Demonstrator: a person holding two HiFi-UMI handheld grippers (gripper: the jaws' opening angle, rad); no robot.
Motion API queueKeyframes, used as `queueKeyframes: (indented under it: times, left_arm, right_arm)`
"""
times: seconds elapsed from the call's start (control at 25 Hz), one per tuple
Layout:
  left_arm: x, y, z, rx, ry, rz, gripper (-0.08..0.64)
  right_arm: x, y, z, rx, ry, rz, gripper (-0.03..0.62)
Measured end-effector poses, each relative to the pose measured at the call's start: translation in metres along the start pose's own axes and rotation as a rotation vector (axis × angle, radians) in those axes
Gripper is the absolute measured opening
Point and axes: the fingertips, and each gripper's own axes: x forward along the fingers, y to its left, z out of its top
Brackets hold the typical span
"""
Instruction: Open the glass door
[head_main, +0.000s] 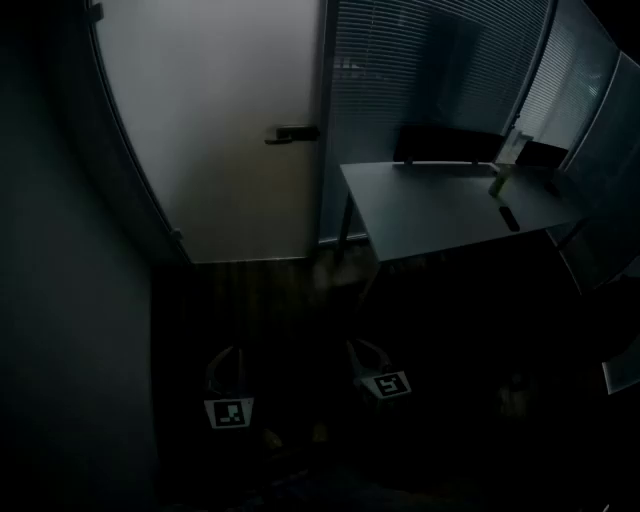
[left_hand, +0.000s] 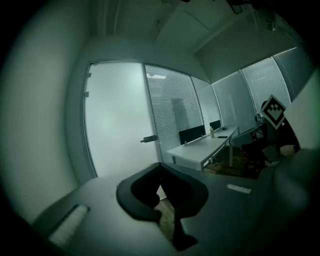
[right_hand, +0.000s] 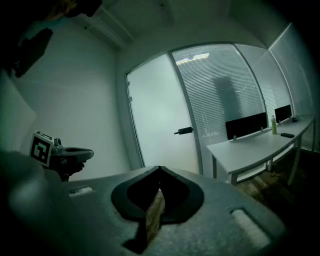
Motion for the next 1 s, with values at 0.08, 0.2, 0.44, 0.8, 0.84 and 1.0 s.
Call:
queueKeyframes:
  times: [0.08,0.2,0.44,0.8,0.84,1.0]
  left_arm:
    - [0.006,-0.003,0.004,-0.002,-0.006,0.001,0.003]
    - [0.014,-0.008,0.005,-0.007,-0.013,0.001,0.003]
    - [0.020,-0.022,0.009,-0.031,-0.010,-0.003,0.003]
    - [0.031,-0.049,0.012,-0.053,-0.016,0.005,0.003]
    - [0.033,-0.050,0.013,-0.052,-0.015,0.004,0.003]
    - [0.049,-0.053,0.012,-0.043,-0.005,-0.003,0.003]
  right_arm:
    - [0.002,-0.004,0.005,0.001,-0.007,0.003,0.002]
    - [0.004,-0.010,0.008,0.016,-0.029,0.010,0.003]
    - [0.002,-0.024,0.014,0.028,-0.056,0.020,0.002]
    - [0.000,-0.035,0.019,0.004,-0.079,0.065,0.002]
    - [0.000,-0.037,0.021,0.004,-0.085,0.068,0.002]
    - [0.009,-0.045,0.024,0.007,-0.089,0.068,0.002]
